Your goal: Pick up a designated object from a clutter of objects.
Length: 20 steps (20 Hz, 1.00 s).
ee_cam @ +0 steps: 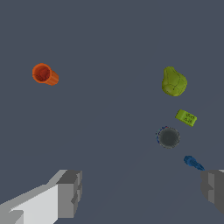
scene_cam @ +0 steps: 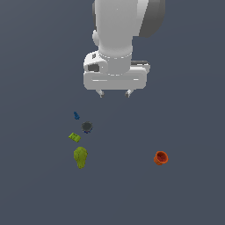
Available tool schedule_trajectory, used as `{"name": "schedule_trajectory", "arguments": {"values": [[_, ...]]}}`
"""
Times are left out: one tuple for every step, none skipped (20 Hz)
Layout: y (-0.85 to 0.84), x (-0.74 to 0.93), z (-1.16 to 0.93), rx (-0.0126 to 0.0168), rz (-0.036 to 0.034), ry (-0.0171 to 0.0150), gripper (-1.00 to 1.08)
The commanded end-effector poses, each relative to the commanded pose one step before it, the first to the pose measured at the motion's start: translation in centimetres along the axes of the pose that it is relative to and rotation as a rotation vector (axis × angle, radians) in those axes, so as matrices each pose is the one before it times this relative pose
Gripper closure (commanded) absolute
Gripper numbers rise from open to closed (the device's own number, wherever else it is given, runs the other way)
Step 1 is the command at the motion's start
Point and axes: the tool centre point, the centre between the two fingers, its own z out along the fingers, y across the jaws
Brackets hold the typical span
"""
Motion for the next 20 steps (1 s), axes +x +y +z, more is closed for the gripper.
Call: {"name": "schedule_trajectory", "arguments": {"values": [[0.001, 0.0, 0.0, 0.0, 0.0, 0.0, -0.92], [0.02, 0.006, -0.002, -0.00064, 0.00017, 0.0002, -0.92], [0.069, 0.022, -0.001, -0.00155, 0.00047, 0.00048, -0.92], [0.11, 0.034, -0.005, -0.00276, 0.00083, 0.00086, -0.92], [0.155, 0.048, -0.006, -0.00375, 0.00112, 0.00117, -0.92], [0.197, 0.06, -0.009, -0.00487, 0.00145, 0.00152, -0.92], [0.239, 0.071, -0.011, -0.00592, 0.00174, 0.00184, -0.92], [0.246, 0.072, -0.01, -0.00606, 0.00175, 0.00189, -0.92], [0.199, 0.057, -0.01, -0.00501, 0.00142, 0.00156, -0.92], [0.155, 0.043, -0.007, -0.00383, 0.00105, 0.00119, -0.92], [0.108, 0.028, -0.007, -0.00279, 0.00074, 0.00086, -0.92], [0.062, 0.014, -0.007, -0.0017, 0.00042, 0.00052, -0.92], [0.016, 0.001, -0.006, -0.00065, 0.00012, 0.0002, -0.92], [-0.022, -0.007, 0.001, 0.00064, -0.00018, -0.0002, -0.92], [-0.048, -0.006, 0.008, 0.0013, -0.00026, -0.00039, -0.92], [-0.004, 0.027, 0.025, 0.00065, 0.00016, -0.00017, -0.92], [0.035, 0.067, 0.05, 0.00027, 0.00064, -0.00001, -0.92], [0.064, 0.102, 0.075, 0.00029, 0.00116, 0.00004, -0.92], [0.085, 0.136, 0.102, 0.0005, 0.00161, 0.00002, -0.92], [0.091, 0.169, 0.13, 0.00072, 0.00182, -0.00002, -0.92]]}}
